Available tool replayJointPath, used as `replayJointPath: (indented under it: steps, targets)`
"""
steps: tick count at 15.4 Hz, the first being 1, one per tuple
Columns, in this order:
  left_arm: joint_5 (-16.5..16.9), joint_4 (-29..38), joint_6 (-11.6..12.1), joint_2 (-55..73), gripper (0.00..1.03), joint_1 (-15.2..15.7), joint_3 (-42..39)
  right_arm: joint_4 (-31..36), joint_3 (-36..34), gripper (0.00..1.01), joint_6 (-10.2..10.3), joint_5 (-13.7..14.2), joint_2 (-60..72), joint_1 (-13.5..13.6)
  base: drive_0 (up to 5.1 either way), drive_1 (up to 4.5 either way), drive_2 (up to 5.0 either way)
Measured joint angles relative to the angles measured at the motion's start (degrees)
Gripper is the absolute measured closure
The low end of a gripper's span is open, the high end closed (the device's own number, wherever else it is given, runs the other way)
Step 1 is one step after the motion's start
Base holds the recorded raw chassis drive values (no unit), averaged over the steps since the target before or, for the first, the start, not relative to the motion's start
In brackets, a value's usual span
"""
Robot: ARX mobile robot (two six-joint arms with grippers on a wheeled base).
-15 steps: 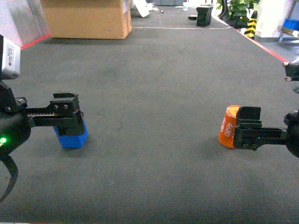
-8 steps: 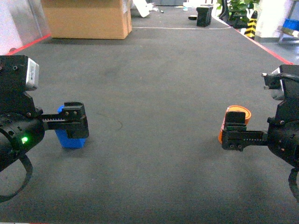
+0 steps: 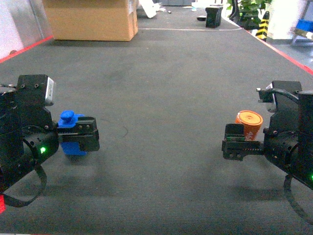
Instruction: Sort blue parts and orange caps into right shelf containers
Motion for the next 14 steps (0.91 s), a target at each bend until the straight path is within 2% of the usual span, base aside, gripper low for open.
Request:
replayJointPath:
  steps: [6,7,8,10,12,14]
  targets:
    - [-1.7,-1.3,0.7,3.3,0.05,-0.4,1.9,-1.2,5.6,0.03,0.9,0.8,5.6,-0.2,0.0,0.00,0.0]
    - [-1.8,-1.2,0.9,3.8,0.05,-0.6,2.1,0.2,6.1,0.03,1.1,0.9,6.6,-0.3,0.0,0.00,0.0]
    - [-2.0,0.0,1.0,4.5,0.05,-0.8,2.4,2.8,6.4,0.17,1.4,1.6,8.0,-0.3,0.0,0.00,0.0]
    - [-2.4,0.5,1.0,5.2,0.05,-1.0,3.0,4.1,7.0,0.35,1.2,3.1,9.1,-0.4,0.0,0.00,0.0]
    - [-2.6,-0.2,0.6,5.4,0.07,-1.2,3.5,4.1,7.1,0.55,0.8,3.0,9.2,-0.3,0.0,0.00,0.0]
    - [-2.6,-0.8,0.3,5.4,0.23,-1.2,3.6,4.4,7.1,0.57,0.4,3.0,9.2,-0.3,0.0,0.00,0.0]
